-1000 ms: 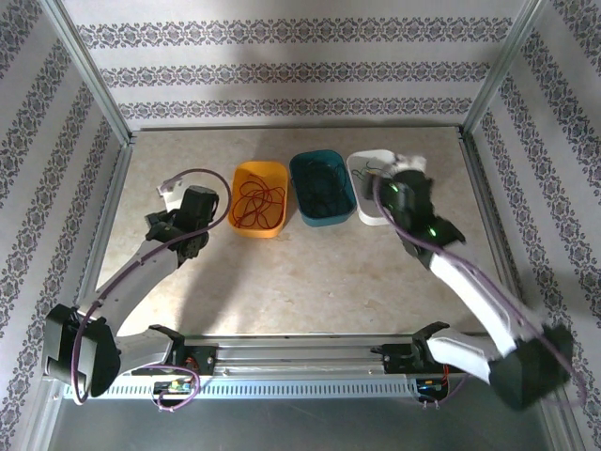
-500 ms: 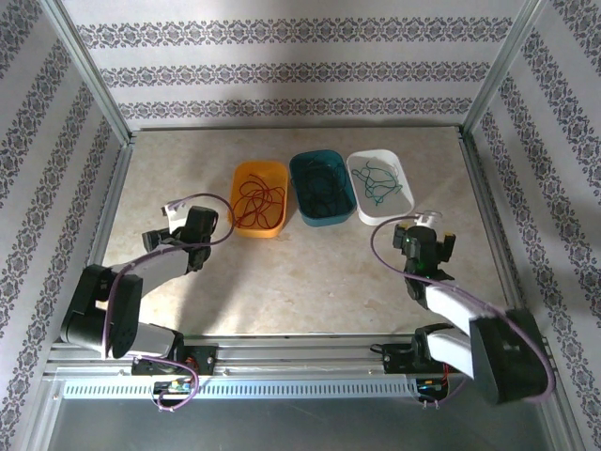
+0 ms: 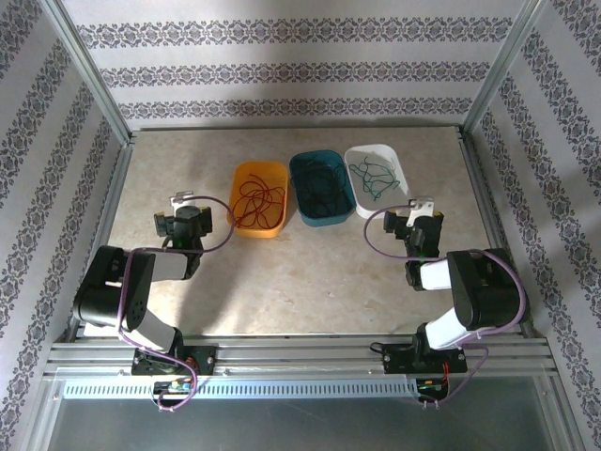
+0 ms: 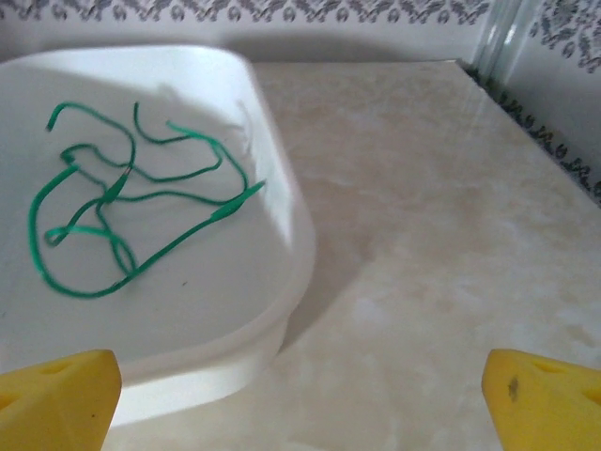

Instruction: Untangle the cables

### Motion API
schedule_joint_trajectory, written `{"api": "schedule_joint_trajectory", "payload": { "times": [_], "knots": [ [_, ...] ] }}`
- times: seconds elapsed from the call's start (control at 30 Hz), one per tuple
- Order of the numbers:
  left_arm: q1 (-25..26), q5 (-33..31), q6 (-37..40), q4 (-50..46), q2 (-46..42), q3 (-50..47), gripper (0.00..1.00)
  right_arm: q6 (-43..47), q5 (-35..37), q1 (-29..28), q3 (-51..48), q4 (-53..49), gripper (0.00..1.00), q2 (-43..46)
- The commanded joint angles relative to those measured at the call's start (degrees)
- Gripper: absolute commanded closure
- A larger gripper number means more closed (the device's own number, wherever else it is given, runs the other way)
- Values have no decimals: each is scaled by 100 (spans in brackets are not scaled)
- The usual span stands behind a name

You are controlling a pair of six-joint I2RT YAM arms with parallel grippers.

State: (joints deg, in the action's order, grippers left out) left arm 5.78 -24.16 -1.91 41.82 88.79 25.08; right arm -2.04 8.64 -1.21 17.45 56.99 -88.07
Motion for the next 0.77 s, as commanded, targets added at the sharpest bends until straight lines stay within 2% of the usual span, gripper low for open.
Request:
{"api": "schedule_joint_trajectory", "payload": {
  "times": [0.0,0.03,0.07,0.13,0.2,0.27,0.33,0.4,0.73],
  "knots": [
    [-243,1167,134,997,19,-214,1,-190,-196,69,171,89,2,32],
    [-365,1592,106,1080,145,-301,1,-191,-189,64,141,244,2,-18],
    [-421,1596,135,1812,380,-433,1,-191,-168,55,136,261,2,-21],
    [-473,1585,-57,1135,104,-377,1,-187,-135,42,144,242,2,-17],
    [-471,1540,55,1790,334,-472,1,-165,-136,26,158,232,2,-17],
    [-470,1546,-33,1333,185,-392,1,-115,-126,-16,161,225,2,-25],
    [-472,1533,32,1703,306,-459,1,-103,-135,-26,170,216,2,-27],
    [-472,1546,-28,1456,231,-416,1,-56,-242,-19,192,60,2,-17],
    [-473,1546,6,1556,261,-434,1,-96,-733,121,330,9,2,-26]
  ]
}}
